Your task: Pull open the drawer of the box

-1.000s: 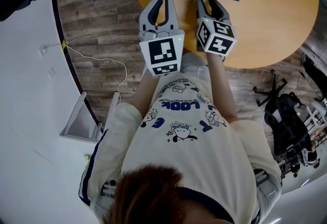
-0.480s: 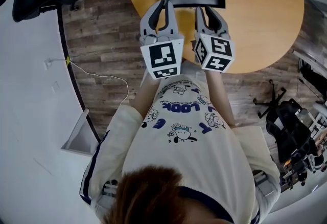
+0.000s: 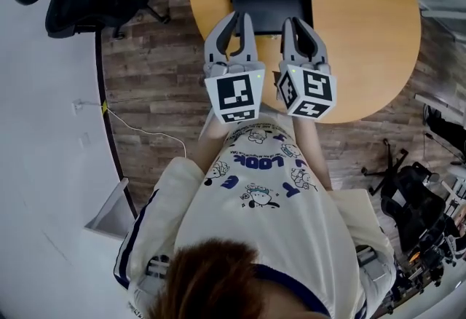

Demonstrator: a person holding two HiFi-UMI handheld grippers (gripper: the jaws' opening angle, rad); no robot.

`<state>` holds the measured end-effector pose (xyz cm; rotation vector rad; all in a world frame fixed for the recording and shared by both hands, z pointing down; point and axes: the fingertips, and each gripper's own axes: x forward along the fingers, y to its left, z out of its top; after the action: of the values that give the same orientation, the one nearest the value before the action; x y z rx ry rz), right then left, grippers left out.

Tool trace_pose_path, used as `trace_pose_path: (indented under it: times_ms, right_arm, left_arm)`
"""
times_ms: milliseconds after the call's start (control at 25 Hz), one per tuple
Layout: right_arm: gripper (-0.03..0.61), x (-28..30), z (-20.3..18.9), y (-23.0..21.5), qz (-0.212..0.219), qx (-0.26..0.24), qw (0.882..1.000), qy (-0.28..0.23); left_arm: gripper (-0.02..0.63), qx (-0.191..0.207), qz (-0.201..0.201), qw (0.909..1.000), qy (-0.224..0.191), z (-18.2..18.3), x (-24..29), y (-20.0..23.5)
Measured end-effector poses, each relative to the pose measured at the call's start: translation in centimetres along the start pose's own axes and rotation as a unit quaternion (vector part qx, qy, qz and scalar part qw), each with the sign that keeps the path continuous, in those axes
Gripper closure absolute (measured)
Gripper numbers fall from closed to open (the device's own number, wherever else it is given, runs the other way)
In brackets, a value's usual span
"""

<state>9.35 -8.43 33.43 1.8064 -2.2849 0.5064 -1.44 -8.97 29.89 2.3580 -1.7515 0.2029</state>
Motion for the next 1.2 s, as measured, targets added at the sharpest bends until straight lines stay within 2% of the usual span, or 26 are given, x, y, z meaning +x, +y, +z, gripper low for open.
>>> trace_pose_path:
  times_ms: [400,720,1200]
  right_arm:
    - [0.529,-0.6,3.8,1.1,0.005,-0.015,0.998,-0.057]
    - [0.534,-0.6,4.5,1.8,0.013,-0.019,0.997,-0.068]
    - [0.535,-1.1,5.5,1.7,0.002,-0.022,0.996,-0.083]
  left_arm:
    - [0.578,0.019,0.004,0.9992,-0.034,2.9,-0.5,0.2]
    - [0.578,0.021,0.003,0.9988,-0.045,3.7,-0.7,0.5]
    - [0.578,0.023,-0.005,0.9982,-0.055,4.5,-0.8,0.1]
